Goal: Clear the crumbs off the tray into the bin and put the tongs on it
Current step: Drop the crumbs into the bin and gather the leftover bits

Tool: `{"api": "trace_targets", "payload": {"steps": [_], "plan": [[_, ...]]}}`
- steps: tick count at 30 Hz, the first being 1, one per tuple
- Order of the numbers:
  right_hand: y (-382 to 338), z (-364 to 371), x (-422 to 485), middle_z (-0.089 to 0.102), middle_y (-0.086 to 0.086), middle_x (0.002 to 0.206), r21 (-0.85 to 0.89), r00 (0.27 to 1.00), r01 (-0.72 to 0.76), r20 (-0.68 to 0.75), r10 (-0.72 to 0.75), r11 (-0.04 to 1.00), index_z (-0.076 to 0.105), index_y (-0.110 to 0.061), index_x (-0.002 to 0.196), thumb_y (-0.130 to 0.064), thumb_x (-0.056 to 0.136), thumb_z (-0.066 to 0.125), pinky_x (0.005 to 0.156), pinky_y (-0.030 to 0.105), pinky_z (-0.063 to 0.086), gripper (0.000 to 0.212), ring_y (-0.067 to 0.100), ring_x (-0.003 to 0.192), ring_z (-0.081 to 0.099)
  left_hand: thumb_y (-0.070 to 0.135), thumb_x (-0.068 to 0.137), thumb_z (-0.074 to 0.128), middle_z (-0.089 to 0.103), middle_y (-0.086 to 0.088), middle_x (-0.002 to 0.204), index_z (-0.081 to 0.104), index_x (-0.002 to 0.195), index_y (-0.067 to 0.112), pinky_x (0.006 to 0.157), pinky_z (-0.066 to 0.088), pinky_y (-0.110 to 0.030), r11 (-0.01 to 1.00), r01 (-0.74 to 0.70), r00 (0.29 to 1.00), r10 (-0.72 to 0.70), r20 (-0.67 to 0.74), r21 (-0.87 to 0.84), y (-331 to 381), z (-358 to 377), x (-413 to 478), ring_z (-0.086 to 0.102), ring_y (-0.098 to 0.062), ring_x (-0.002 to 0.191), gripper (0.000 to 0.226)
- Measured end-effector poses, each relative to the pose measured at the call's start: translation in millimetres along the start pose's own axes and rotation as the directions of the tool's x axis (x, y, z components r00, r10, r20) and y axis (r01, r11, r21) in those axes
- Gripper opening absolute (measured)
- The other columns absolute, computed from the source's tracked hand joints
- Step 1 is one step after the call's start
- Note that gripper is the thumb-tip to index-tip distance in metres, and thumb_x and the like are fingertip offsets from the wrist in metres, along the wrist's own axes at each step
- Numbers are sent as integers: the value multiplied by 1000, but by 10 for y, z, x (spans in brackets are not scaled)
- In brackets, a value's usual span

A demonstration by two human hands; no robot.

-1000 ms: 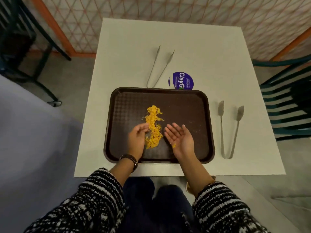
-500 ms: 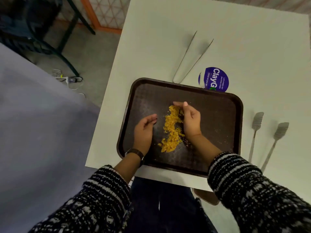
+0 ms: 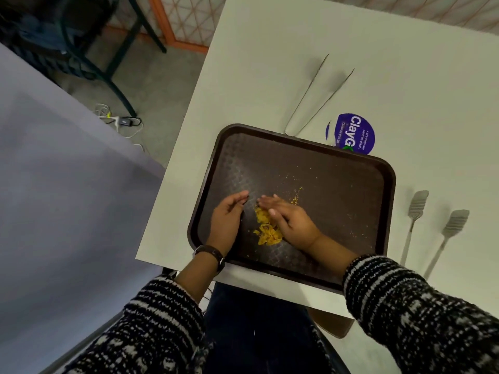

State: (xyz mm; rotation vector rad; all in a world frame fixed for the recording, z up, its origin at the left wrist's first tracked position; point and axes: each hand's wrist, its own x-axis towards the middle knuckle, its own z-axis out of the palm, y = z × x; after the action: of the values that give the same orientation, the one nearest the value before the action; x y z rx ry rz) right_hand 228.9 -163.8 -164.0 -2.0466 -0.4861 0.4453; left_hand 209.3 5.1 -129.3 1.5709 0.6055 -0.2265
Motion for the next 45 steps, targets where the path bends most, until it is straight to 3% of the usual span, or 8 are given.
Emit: {"api": "trace_targets", "payload": {"steps": [4,9,15,21,28,33,41,45], "plan": [[-124,-64,-180,52,11,137,126,975,-63,-202,87,990,55,-3,128,-50,96,31,117,33,26,62,17,135,41,0,91,46,63,0,113,62,116,8,92,45,-12,995,-67,998,66,14,70,34,21,-13,58,-5,103,30],[-101,-157,-517,14,5,158,-229,969,-197,-196,153,953,28,-14,147,-60,80,54,118,35,-7,85,17,147,1,9,95,43,46,6,134,49,132,13,108,21,-10,848,-361,925,274,262,388,8,116,40,38,-6,128,38],[-73,43,-702,-17,0,157,-434,950,-312,-139,279,845,-2,-16,150,-74,65,59,110,35,-28,120,14,143,-23,32,95,29,20,0,155,22,146,15,110,-14,-10,664,-524,827,245,506,533,-203,282,46,0,-6,143,54],[-49,72,-425,-16,-1,156,-422,950,-313,-146,277,851,0,-16,150,-67,70,50,115,46,-18,107,14,143,-23,31,94,27,14,13,147,20,146,15,115,-9,-14,695,-549,768,198,609,466,-269,361,-62,2,0,141,54],[-147,101,-453,9,4,158,-134,929,-271,-298,222,953,19,-13,148,-47,86,57,120,38,-3,80,12,147,-1,17,92,35,30,7,146,28,144,16,108,10,-2,886,-334,905,206,372,322,-125,241,-107,24,-5,137,52],[-348,322,-461,21,-4,154,263,810,-290,-445,382,920,23,-19,144,-58,92,33,121,43,4,66,5,145,10,30,95,31,14,10,152,17,146,19,113,-9,-10,814,-406,879,224,422,415,-239,294,-140,5,-3,144,55],[-495,563,-327,16,2,157,302,768,-376,-427,477,876,14,-16,146,-71,87,22,119,47,-7,81,8,147,1,67,83,-4,4,4,156,10,148,15,111,-24,-21,607,-556,813,257,523,567,-437,524,-165,-11,-10,144,85],[-809,496,-266,18,-8,147,690,701,-273,-334,630,670,14,-1,146,-35,103,16,117,20,14,55,-9,136,19,54,92,24,9,3,157,9,149,19,117,-14,-41,668,-516,830,234,507,536,-617,640,-103,2,-18,146,69]]}}
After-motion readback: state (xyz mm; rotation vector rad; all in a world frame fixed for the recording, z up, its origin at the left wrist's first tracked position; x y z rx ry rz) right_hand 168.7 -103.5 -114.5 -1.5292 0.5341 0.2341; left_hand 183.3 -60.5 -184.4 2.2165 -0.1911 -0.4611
